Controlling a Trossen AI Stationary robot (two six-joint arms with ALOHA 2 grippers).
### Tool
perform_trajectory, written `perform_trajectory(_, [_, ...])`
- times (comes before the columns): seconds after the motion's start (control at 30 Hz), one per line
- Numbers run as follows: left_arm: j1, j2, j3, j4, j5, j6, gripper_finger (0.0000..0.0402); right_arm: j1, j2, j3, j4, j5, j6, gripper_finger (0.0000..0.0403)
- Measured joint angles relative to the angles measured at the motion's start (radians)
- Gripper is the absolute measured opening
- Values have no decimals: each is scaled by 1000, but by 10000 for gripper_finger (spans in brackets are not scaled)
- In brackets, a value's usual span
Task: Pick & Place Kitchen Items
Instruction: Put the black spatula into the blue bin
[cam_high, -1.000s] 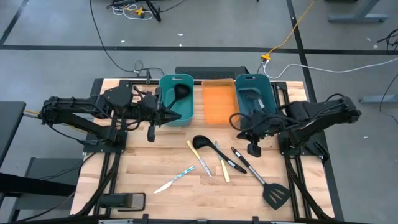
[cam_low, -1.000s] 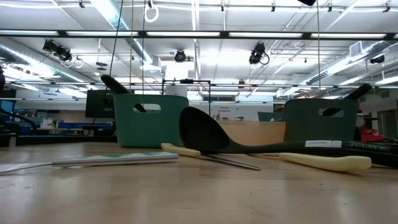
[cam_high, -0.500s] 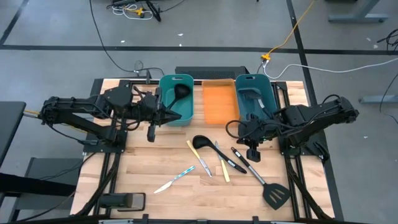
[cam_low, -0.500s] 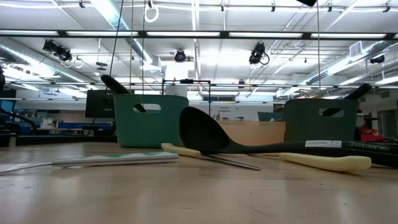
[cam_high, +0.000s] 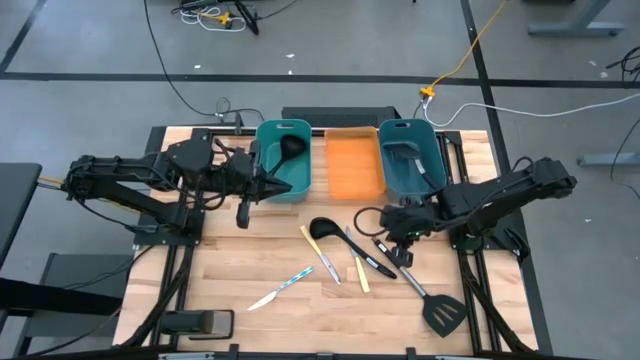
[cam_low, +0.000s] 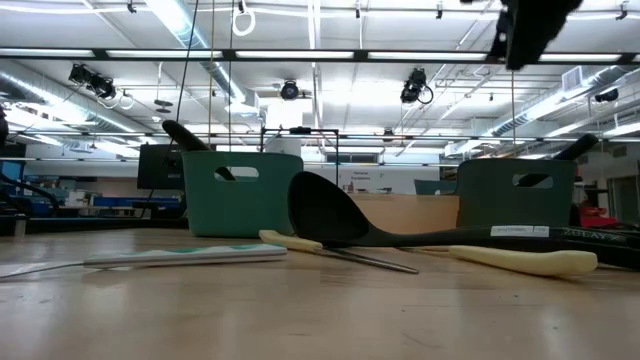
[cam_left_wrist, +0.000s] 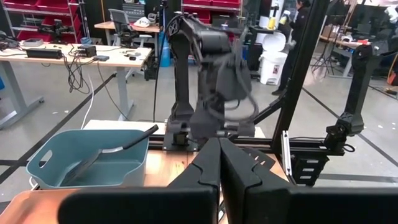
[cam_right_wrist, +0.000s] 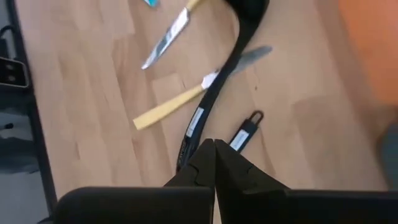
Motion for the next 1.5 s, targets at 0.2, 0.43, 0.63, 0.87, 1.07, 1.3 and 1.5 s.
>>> perform_trajectory(0.2, [0,0,0,-1,0,0,4,0,0,-136,103,-21,90,2])
perform_trajectory(0.43, [0,0,0,-1,0,0,4,0,0,-246,155,-25,241,5])
perform_trajectory(0.63, [0,0,0,-1,0,0,3,0,0,-325,215,-26,376,9])
perform_trajectory(0.87, [0,0,0,-1,0,0,3,0,-1,-407,370,-16,409,5])
perform_trajectory(1.07, [0,0,0,-1,0,0,6,0,-1,-458,404,-9,460,8])
perform_trajectory(1.3, [0,0,0,-1,0,0,5,0,-1,-472,426,-21,458,8])
perform_trajectory(1.5, [0,0,0,-1,0,0,7,0,-1,-472,460,-43,457,13])
